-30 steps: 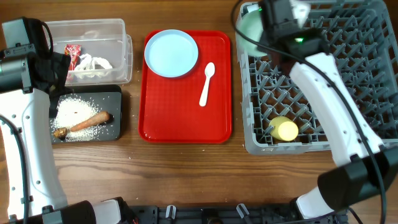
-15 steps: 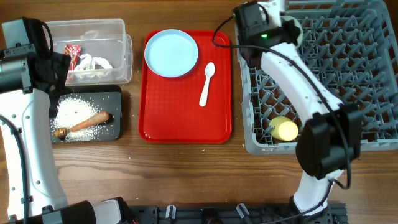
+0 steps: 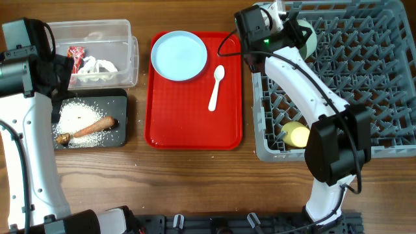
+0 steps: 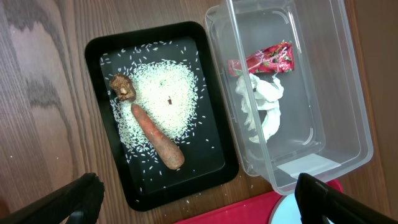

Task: Sort waste into correct bins and load items into the dishwasher rack
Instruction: 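Carry the green bowl with right gripper into the rack, release, then reach right gripper to the white plate edge and grasp it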

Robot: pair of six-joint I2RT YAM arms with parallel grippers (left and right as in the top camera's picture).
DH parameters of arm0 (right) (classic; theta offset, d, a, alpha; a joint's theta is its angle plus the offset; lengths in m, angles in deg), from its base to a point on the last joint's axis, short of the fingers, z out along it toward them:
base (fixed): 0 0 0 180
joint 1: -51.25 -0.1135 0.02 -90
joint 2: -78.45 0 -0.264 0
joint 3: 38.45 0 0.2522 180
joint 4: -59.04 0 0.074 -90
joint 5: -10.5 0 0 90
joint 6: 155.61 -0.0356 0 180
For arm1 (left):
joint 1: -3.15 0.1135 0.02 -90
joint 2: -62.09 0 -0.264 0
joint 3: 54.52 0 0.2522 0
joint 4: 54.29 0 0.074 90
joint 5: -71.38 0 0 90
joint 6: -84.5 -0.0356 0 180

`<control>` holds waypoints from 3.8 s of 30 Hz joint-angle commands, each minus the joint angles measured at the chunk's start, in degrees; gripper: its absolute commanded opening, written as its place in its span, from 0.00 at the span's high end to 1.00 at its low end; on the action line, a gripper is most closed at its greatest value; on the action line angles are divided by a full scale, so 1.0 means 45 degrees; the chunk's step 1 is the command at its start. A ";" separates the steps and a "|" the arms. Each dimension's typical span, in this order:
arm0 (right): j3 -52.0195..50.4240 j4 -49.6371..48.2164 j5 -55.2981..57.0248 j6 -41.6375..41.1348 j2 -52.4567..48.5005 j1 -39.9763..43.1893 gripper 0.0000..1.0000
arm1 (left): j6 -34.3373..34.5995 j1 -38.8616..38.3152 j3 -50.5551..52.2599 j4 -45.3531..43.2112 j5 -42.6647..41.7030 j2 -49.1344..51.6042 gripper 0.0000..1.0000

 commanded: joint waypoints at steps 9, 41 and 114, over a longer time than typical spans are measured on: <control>-0.0709 0.0151 -0.1127 -0.0170 -0.0325 -0.0933 0.95 | -0.0107 0.0010 -0.0155 0.0005 0.0068 -0.0049 0.00; -0.0155 -0.1486 -0.7825 -0.0136 0.0879 -0.1962 0.00 | -0.0107 0.0010 -0.0155 0.0005 0.0068 -0.0049 0.00; 0.3264 0.1224 -1.5246 -0.9787 -0.2443 -0.1851 0.96 | -0.0107 0.0010 -0.0155 0.0005 0.0068 -0.0049 0.00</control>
